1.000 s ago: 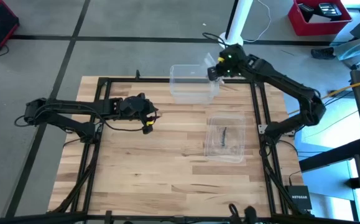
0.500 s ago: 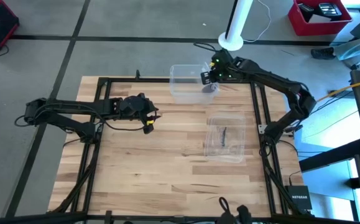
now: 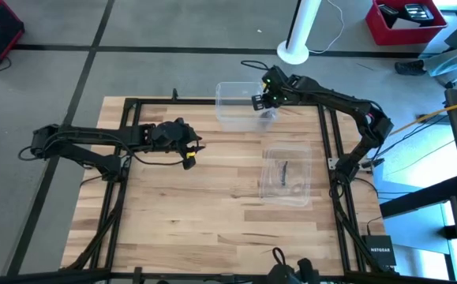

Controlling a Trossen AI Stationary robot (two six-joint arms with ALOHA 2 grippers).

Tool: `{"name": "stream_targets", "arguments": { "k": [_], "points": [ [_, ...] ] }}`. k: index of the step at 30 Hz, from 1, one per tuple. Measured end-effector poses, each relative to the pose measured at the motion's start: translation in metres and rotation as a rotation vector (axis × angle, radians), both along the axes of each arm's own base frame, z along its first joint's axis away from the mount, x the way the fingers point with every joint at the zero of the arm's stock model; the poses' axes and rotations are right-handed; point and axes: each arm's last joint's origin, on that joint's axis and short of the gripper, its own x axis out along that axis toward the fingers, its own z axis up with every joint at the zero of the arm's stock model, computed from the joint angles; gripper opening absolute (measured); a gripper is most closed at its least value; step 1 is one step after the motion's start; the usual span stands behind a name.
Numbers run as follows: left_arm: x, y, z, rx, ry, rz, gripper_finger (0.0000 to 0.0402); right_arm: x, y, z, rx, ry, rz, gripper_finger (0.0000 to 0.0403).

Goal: Roll bandage
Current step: Put the packed rolled violet bandage into the transparent tupperware, then close the transparent tupperware lid

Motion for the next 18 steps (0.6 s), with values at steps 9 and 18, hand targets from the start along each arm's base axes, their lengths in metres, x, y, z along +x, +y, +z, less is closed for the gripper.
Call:
{"name": "stream_targets", "arguments": {
  "k": [9, 18],
  "points": [
    [0.000, 0.000, 0.000, -0.014, -0.005, 0.006, 0.0159, -0.006, 0.001, 0.008, -0.066, 0.039, 0.093, 0.0176],
    [0.000, -0.001, 0.000, -0.012, -0.004, 0.002, 0.0159, -0.051, 0.060, 0.068, -0.116, 0.043, 0.275, 0.0225]
  ]
}}
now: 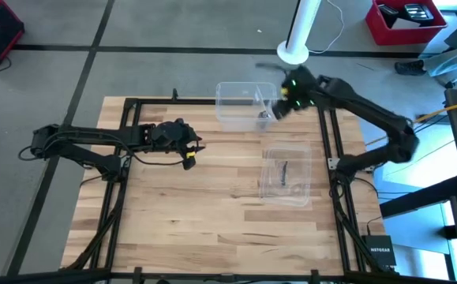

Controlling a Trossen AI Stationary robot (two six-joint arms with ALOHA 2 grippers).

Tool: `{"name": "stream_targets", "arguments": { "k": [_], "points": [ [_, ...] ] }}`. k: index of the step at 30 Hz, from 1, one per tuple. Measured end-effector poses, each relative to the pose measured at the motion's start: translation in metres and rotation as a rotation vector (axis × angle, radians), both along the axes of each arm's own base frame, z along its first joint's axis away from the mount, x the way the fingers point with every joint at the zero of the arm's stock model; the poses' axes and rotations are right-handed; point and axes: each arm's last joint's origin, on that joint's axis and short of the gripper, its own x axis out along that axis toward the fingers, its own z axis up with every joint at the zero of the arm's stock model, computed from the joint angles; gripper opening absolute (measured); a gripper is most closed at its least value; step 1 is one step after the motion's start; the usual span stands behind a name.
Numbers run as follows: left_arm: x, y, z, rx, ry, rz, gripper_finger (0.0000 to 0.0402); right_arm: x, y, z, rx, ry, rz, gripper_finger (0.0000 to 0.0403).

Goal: Roll bandage
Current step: Close the transparent tupperware lid

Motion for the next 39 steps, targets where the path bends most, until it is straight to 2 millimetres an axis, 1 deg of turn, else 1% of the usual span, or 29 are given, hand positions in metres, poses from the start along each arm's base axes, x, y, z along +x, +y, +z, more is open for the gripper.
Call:
{"name": "stream_targets", "arguments": {
  "k": [2, 4, 6, 9, 13, 15, 17, 19, 22, 26, 31, 35, 37, 39],
  "points": [
    [0.000, -0.002, 0.000, -0.011, -0.004, -0.009, 0.0159, -0.008, 0.029, 0.006, 0.006, 0.023, 0.098, 0.0225],
    [0.002, -0.005, 0.001, -0.019, -0.015, -0.034, 0.0159, -0.013, 0.059, 0.005, 0.014, 0.032, 0.205, 0.0225],
    [0.004, -0.011, -0.001, -0.032, -0.016, -0.063, 0.0159, -0.018, 0.087, -0.004, 0.026, 0.036, 0.300, 0.0225],
    [0.008, -0.020, -0.005, -0.050, -0.005, -0.090, 0.0159, -0.025, 0.121, -0.024, 0.046, 0.043, 0.398, 0.0225],
    [0.020, -0.032, -0.014, -0.072, -0.010, -0.125, 0.0159, -0.032, 0.153, -0.066, 0.107, 0.116, 0.494, 0.0225],
    [0.027, -0.038, -0.019, -0.077, -0.009, -0.142, 0.0159, -0.032, 0.165, -0.088, 0.123, 0.130, 0.540, 0.0225],
    [0.033, -0.043, -0.024, -0.091, -0.015, -0.152, 0.0159, -0.026, 0.175, -0.106, 0.140, 0.119, 0.608, 0.0225],
    [0.038, -0.048, -0.029, -0.116, -0.022, -0.151, 0.0159, -0.023, 0.186, -0.114, 0.179, 0.097, 0.706, 0.0225],
    [0.043, -0.056, -0.035, -0.161, -0.026, -0.146, 0.0159, -0.024, 0.212, -0.115, 0.176, 0.063, 0.811, 0.0225],
    [0.045, -0.067, -0.042, -0.201, -0.014, -0.141, 0.0159, -0.036, 0.250, -0.113, 0.031, 0.041, 0.941, 0.0225],
    [0.051, -0.076, -0.049, -0.207, -0.016, -0.157, 0.0159, -0.052, 0.288, -0.124, -0.202, 0.078, 1.061, 0.0225],
    [0.053, -0.078, -0.051, -0.199, -0.023, -0.147, 0.0159, -0.057, 0.313, -0.145, -0.412, 0.175, 1.202, 0.0225],
    [0.055, -0.079, -0.050, -0.198, -0.040, -0.150, 0.0159, -0.059, 0.323, -0.159, -0.536, 0.226, 1.201, 0.0225],
    [0.055, -0.079, -0.051, -0.198, -0.036, -0.149, 0.0159, -0.057, 0.330, -0.173, -0.603, 0.267, 1.181, 0.0225]
  ]
}}
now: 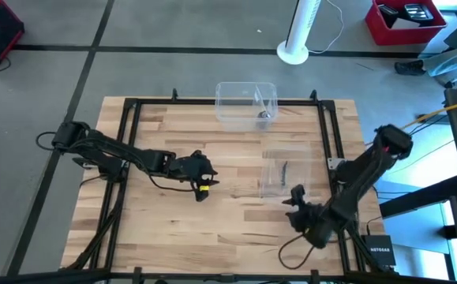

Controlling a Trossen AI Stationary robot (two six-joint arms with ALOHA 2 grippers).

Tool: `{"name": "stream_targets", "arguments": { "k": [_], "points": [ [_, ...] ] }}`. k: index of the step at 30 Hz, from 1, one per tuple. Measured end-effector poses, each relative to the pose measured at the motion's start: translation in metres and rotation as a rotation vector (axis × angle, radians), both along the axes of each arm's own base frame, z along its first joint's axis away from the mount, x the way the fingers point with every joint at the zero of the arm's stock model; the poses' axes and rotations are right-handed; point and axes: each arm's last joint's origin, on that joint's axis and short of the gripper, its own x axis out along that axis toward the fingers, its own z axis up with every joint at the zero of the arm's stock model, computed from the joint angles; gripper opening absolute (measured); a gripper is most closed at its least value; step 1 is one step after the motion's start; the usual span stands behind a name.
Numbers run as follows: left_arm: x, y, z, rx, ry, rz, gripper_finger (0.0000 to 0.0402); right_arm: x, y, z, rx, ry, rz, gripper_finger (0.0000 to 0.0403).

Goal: Roll bandage
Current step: Close the transparent tupperware lid

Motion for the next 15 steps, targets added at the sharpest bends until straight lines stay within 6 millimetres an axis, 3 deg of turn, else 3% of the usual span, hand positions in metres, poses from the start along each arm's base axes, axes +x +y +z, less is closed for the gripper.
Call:
{"name": "stream_targets", "arguments": {
  "k": [7, 15],
  "points": [
    [0.000, 0.000, -0.002, 0.002, 0.008, -0.001, 0.0159, 0.007, 0.004, -0.047, -0.161, 0.042, -0.124, 0.0225],
    [0.000, 0.000, -0.002, 0.006, 0.008, 0.000, 0.0159, 0.008, 0.002, -0.068, -0.310, 0.050, -0.135, 0.0225]
  ]
}}
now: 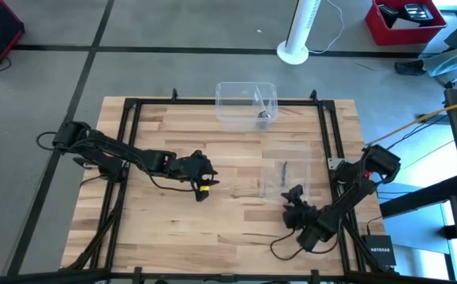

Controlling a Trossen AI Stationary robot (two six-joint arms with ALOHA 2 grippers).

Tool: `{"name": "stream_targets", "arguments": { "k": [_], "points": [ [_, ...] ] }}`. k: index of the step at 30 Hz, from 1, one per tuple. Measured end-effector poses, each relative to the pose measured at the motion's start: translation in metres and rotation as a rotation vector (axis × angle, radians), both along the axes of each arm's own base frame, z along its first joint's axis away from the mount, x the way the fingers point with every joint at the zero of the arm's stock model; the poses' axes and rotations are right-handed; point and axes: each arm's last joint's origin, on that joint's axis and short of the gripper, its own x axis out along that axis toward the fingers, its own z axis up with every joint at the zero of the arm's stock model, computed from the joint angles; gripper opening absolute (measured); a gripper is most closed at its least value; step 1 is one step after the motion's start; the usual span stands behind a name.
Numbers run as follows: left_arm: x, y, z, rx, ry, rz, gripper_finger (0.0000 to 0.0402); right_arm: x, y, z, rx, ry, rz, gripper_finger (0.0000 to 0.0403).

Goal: Roll bandage
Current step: Close the transparent tupperware lid

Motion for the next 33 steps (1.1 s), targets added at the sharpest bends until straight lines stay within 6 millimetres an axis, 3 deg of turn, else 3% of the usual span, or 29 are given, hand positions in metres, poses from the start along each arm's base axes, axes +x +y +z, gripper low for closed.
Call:
{"name": "stream_targets", "arguments": {
  "k": [4, 7, 15, 20, 23, 33],
  "points": [
    [0.000, 0.000, 0.000, 0.000, -0.001, 0.000, 0.0159, -0.003, -0.013, 0.000, -0.095, 0.006, -0.070, 0.0219],
    [0.000, 0.000, 0.000, -0.001, -0.001, 0.001, 0.0159, -0.001, -0.023, 0.000, -0.106, 0.018, -0.152, 0.0190],
    [0.000, 0.000, 0.000, -0.007, -0.001, 0.005, 0.0159, 0.008, -0.028, 0.010, -0.117, -0.038, -0.234, 0.0023],
    [0.001, -0.004, 0.003, -0.046, -0.046, 0.033, 0.0159, 0.010, -0.027, 0.037, -0.074, -0.151, -0.317, 0.0035],
    [0.003, -0.013, 0.008, -0.025, -0.104, 0.005, 0.0159, 0.007, -0.030, 0.057, -0.022, -0.204, -0.356, 0.0020],
    [0.010, -0.038, 0.025, 0.183, -0.321, -0.042, 0.0159, 0.001, -0.038, 0.133, 0.359, -0.569, -0.429, 0.0020]
  ]
}}
